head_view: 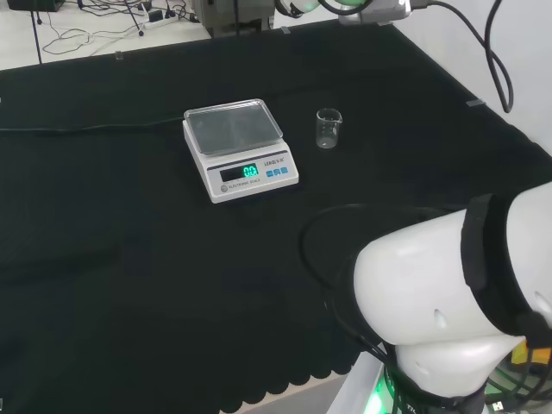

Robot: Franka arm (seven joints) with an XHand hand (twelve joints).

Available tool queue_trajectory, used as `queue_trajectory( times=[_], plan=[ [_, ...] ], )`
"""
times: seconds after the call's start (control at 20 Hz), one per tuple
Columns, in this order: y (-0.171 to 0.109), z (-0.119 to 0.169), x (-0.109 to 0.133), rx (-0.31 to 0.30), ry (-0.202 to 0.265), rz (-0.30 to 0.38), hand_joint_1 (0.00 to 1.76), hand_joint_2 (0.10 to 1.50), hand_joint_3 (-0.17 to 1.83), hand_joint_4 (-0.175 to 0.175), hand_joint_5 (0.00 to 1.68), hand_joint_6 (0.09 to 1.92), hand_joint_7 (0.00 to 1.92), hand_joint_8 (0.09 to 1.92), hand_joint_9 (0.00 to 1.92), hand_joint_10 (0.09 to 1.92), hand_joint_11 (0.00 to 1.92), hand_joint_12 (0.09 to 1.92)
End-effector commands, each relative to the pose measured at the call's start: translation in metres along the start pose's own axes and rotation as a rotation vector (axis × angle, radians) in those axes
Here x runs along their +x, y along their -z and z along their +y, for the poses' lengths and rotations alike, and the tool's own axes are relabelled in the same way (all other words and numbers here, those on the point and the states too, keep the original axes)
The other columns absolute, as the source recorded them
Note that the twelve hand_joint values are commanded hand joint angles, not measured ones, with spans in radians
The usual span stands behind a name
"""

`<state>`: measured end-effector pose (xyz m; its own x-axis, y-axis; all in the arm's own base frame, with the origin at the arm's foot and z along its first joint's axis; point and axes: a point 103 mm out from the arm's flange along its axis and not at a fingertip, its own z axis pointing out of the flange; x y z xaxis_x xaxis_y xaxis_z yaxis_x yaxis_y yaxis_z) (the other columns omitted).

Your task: Pick up the beaker.

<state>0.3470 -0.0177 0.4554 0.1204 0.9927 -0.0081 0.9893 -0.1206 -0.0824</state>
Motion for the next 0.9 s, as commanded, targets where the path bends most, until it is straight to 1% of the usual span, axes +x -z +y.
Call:
queue_trajectory(
  times=[0.05,0.15,0.25,0.3,0.45,0.6,0.7,0.9],
  plan=[
    [-0.021,0.048,-0.009,0.064,0.015,-0.074,0.67,0.76,0.55,0.008,0.63,0.60,0.50,0.64,0.60,0.71,0.10,1.47],
    [-0.028,0.064,0.000,0.084,0.004,-0.062,0.67,0.76,0.55,0.007,0.63,0.60,0.50,0.64,0.60,0.71,0.10,1.47],
    [-0.035,0.079,0.002,0.096,-0.001,-0.033,0.67,0.76,0.55,0.007,0.63,0.60,0.50,0.64,0.60,0.71,0.10,1.47],
    [-0.040,0.086,-0.007,0.100,-0.001,-0.001,0.67,0.76,0.55,0.007,0.63,0.60,0.50,0.64,0.60,0.71,0.10,1.47],
    [-0.056,0.106,-0.025,0.127,-0.013,0.020,0.67,0.76,0.55,0.006,0.63,0.60,0.50,0.64,0.60,0.71,0.10,1.47],
    [-0.071,0.124,-0.043,0.166,-0.022,0.039,0.67,0.76,0.54,0.006,0.63,0.60,0.50,0.63,0.60,0.71,0.10,1.47],
    [-0.079,0.132,-0.053,0.174,-0.025,0.055,0.67,0.76,0.54,0.005,0.63,0.60,0.50,0.63,0.60,0.71,0.10,1.46],
    [-0.097,0.149,-0.068,0.184,-0.049,0.080,0.67,0.76,0.54,0.003,0.64,0.60,0.50,0.63,0.59,0.71,0.10,1.46]
  ],
)
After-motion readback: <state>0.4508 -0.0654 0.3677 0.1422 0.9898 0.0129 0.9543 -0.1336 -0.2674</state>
